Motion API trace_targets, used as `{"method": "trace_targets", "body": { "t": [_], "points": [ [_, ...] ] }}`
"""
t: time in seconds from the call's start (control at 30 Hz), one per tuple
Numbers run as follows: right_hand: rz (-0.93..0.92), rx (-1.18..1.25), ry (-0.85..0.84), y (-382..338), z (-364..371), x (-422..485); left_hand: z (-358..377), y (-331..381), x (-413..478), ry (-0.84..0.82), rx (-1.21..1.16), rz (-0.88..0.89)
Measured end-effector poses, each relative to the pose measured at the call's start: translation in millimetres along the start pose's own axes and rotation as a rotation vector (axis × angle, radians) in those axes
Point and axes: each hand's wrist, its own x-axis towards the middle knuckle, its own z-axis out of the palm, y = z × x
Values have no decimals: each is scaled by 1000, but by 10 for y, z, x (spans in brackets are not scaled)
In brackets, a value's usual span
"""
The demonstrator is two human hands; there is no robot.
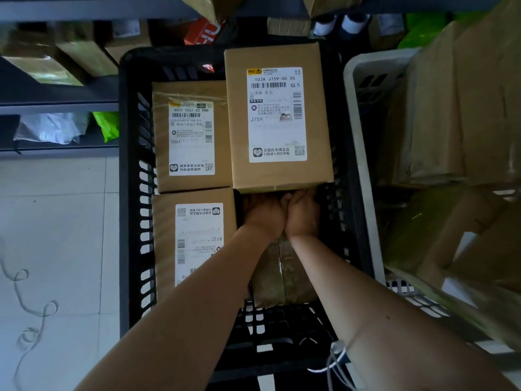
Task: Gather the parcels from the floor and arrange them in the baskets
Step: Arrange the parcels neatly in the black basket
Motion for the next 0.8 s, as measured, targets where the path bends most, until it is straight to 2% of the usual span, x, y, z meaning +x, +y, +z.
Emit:
{"method": "trace_targets", "body": {
  "t": [0.1,0.2,0.33,0.47,0.63,0.73,0.8],
  "points": [
    [-4,19,-42,-28,-59,-34,-55,3,-196,24,14,23],
    [-24,16,-69,-6,-96,-103,-57,-63,-332,174,-4,136],
    [-253,-161,-4,248,-115,-331,-45,-53,-459,336,-60,130],
    [-262,34,-59,337,-196,-371,12,-29,-413,369,-105,122],
    [-224,-8,-69,320,-104,-245,103,19,-212,329,-126,93],
    [-181,-100,-59,323,-44,-145,222,11,-120,293,-324,97],
    [-183,-119,-34,338,-19,-98,252,20,-60,315,-366,54]
  ]
}}
